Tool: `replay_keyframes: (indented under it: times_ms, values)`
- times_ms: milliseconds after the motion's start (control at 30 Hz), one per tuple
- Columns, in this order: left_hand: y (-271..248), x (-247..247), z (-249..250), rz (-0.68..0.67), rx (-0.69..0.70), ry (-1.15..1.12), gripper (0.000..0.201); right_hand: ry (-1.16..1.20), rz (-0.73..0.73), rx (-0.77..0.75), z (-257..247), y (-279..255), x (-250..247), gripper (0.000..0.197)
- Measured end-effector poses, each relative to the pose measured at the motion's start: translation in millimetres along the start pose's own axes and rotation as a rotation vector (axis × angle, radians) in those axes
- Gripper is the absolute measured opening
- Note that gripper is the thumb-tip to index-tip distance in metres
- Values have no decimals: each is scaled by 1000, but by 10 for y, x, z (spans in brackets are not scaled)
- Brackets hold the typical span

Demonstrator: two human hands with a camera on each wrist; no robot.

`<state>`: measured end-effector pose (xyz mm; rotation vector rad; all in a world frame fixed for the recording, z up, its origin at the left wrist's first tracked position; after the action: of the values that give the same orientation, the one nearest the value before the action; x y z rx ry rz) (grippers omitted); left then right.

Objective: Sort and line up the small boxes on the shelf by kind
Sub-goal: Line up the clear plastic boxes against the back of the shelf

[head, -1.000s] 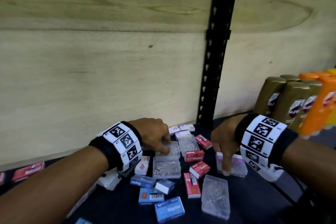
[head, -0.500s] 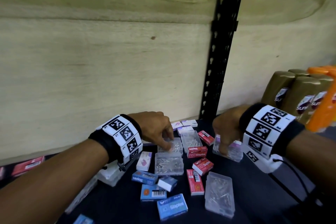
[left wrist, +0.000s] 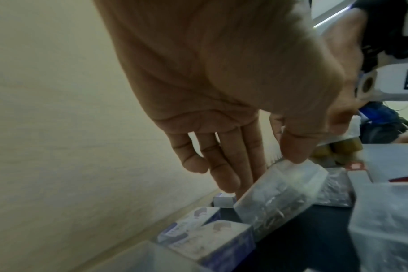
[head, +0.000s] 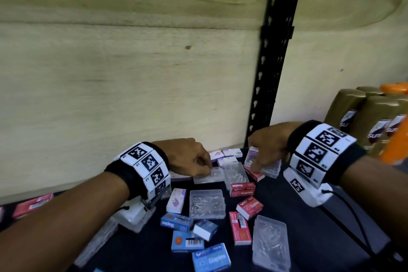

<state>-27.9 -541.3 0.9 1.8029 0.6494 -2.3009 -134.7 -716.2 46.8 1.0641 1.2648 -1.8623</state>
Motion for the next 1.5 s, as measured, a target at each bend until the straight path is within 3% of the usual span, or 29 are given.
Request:
replay_keyframes:
  times_ms: [133, 367, 500, 600, 800, 1100, 1200, 1367, 1500]
  values:
    - [40, 22, -122, -17, -88, -77, 37, -1, 53, -42, -53, 82, 12, 53]
    - [76, 27, -210, 41, -109, -132, 35, -7, 71, -72, -112, 161, 26, 63]
    - [69, 24, -149, 30, -63, -198, 50, -14, 69, -92, -113, 198, 60, 68]
    - [89, 46, -132, 11, -68, -87, 63, 13, 84, -110, -94, 212, 73, 73]
    - [-28, -7, -124, 90, -101, -108, 48, 1, 123, -140, -84, 168, 20, 49]
    - [-767, -237, -360, 143, -238, -63, 47, -2, 186, -250, -543, 77, -238, 49]
    - [-1115, -262, -484, 145, -303, -73, 45, -26, 193, -316, -845, 43, -324, 50]
    - [-1822, -241, -690, 147, -423, -85, 43, -10, 211, -442, -1463, -83, -465, 36]
    - [-2505, -199, -868, 134, -534, -86, 38, -56, 243, -562, -2069, -164, -574, 41]
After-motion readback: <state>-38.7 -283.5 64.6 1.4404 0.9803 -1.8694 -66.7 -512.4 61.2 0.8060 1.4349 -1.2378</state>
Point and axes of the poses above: each hand's wrist, its own y-axis towards the middle knuckle, its own x-axis out of the palm, z = x × y, the point moved 1 cm from there along y, towards the middle knuckle, and after that the axes turned 1 degree about x, right-handed, at the moved point
